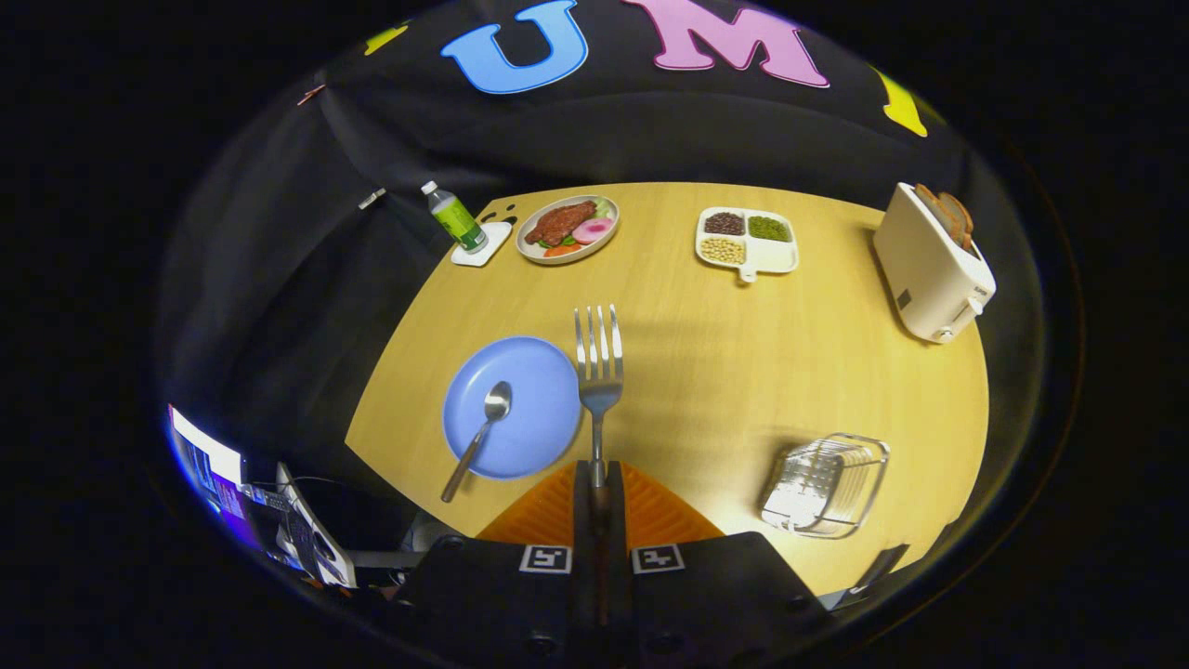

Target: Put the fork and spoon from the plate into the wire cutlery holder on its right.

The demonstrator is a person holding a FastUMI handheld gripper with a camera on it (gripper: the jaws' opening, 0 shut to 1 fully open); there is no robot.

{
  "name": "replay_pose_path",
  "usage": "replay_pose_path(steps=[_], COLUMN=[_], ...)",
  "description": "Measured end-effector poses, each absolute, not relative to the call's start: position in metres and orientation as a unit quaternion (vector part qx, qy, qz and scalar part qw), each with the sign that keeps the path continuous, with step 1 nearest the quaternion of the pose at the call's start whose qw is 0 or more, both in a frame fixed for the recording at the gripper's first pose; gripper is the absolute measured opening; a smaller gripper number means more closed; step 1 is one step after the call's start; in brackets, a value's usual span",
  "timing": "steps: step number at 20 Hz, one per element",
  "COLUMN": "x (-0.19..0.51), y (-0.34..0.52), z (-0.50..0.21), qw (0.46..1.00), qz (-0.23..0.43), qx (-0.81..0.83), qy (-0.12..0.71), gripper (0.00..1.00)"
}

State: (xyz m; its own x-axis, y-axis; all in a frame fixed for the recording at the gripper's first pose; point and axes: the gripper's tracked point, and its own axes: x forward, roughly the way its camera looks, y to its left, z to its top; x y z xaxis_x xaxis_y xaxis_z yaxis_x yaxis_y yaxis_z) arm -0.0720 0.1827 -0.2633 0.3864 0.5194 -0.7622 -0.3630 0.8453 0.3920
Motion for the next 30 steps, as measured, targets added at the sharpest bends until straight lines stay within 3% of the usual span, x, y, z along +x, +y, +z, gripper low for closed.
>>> replay_pose_path(steps=[6,12,19,30], x=[-0.074,-0.103,-0.103,-0.083], y=[0.064,0.016,0.016,0.027], z=[-0.275,-0.300,-0.338,-0.370], qw=[0.806,0.707,0.607,0.549], qz=[0.235,0.263,0.255,0.212], qx=[0.027,-0.025,-0.043,-0.052], qy=[0.542,0.656,0.752,0.807], gripper=[0.09,0.09,0.09,0.11])
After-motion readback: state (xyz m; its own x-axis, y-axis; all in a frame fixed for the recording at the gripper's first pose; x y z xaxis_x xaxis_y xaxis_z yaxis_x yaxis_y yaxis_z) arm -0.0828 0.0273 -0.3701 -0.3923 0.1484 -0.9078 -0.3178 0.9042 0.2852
